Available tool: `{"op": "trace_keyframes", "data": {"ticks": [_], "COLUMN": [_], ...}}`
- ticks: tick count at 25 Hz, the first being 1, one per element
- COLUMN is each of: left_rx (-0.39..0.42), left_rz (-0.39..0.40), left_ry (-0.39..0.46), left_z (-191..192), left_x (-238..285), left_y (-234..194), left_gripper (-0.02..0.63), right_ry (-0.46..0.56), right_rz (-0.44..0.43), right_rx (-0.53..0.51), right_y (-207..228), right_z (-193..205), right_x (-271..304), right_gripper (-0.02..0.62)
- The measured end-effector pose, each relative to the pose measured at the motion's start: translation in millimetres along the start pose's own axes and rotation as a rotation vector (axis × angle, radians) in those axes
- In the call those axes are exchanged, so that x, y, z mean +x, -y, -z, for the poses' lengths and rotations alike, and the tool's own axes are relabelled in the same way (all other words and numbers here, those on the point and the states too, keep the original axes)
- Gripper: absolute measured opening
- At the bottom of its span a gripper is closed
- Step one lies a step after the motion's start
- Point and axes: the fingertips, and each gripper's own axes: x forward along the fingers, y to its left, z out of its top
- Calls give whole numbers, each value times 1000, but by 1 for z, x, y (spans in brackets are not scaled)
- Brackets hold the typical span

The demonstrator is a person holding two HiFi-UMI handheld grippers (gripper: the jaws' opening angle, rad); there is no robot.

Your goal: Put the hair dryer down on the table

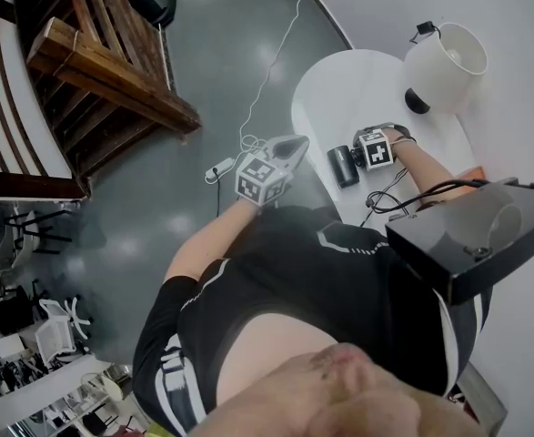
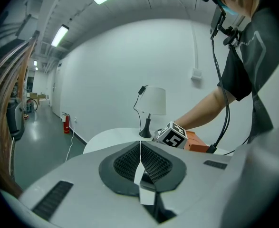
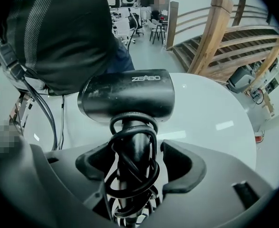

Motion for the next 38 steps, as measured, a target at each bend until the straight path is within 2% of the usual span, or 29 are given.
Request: {"op": "trace_keyframes", "data": {"ticks": [6, 10, 14, 18, 23, 33, 36, 38], "left_rx": [-11, -8, -13, 14, 39, 166, 167, 137], "left_rz": [19, 25, 38, 89, 159, 304, 357, 389], "left_ry": [-15, -4, 13, 18, 19, 77, 108, 130], "left_z": [9, 0, -11, -18, -28, -61, -72, -77], "left_x": [-5, -8, -9, -5, 1, 14, 15, 17], "left_y": [2, -6, -9, -6, -7, 0, 6, 9], "left_gripper": [32, 32, 32, 32, 32, 32, 32, 32], "right_ry": [21, -11, 34, 79, 148, 380, 483, 540], "right_rz": [14, 31, 47, 127, 283, 745, 877, 970], "right_rx": [47, 83, 197, 304, 445, 824, 945, 985], "right_y": [2, 8, 9, 15, 33, 49, 44, 40], "right_z": [-4, 7, 7, 5, -2, -9, -17, -25], "right_x": [7, -1, -21, -43, -78, -169, -199, -221], "right_gripper": [332, 342, 342, 342, 342, 341, 339, 293]}}
